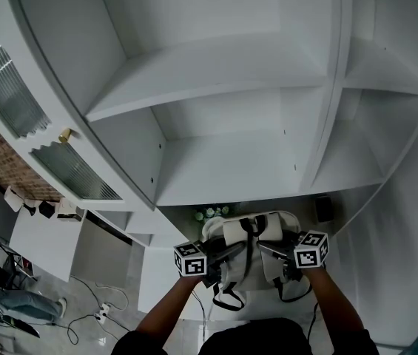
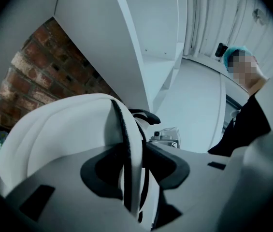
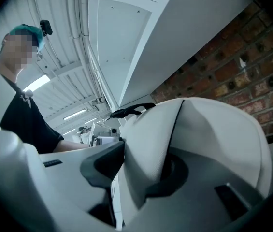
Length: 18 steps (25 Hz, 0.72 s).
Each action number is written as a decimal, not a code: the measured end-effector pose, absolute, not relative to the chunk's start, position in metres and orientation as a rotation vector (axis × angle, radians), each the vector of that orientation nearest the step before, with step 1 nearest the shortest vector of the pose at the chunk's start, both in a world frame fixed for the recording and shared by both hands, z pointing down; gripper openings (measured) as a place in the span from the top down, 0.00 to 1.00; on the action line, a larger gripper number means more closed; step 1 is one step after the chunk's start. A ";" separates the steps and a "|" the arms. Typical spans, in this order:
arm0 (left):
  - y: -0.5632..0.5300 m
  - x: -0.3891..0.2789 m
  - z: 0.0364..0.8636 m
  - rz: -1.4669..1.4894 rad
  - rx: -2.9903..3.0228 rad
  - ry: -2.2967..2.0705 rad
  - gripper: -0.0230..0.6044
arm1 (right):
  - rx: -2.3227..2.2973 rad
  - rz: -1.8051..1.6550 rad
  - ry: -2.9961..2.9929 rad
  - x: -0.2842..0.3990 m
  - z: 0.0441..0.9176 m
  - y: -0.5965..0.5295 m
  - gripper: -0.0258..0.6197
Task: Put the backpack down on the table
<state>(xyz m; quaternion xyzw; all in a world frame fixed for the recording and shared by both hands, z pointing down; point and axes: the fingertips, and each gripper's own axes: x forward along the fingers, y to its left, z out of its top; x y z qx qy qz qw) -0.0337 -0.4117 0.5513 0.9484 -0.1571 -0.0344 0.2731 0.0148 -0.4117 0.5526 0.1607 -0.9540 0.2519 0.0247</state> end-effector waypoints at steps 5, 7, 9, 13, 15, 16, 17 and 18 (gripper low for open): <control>-0.410 -0.044 0.552 -0.079 2.553 -0.457 0.70 | 0.535 0.791 -2.922 0.030 0.556 -0.415 0.70; -0.407 -0.048 0.550 -0.073 2.557 -0.467 0.69 | 0.553 0.787 -2.904 0.038 0.558 -0.414 0.69; -0.404 -0.053 0.549 -0.067 2.558 -0.485 0.68 | 0.595 0.763 -2.879 0.047 0.560 -0.415 0.69; -0.399 -0.063 0.547 -0.079 2.552 -0.516 0.67 | 0.696 0.773 -2.849 0.066 0.562 -0.416 0.69; -0.395 -0.068 0.550 -0.086 2.546 -0.511 0.65 | 0.727 0.818 -2.840 0.074 0.564 -0.413 0.69; -0.394 -0.071 0.549 -0.089 2.547 -0.512 0.64 | 0.743 0.826 -2.832 0.078 0.565 -0.410 0.69; -0.392 -0.074 0.548 -0.095 2.548 -0.516 0.64 | 0.763 0.823 -2.824 0.081 0.566 -0.408 0.69; -0.391 -0.077 0.545 -0.103 2.550 -0.520 0.64 | 0.781 0.818 -2.821 0.084 0.565 -0.405 0.69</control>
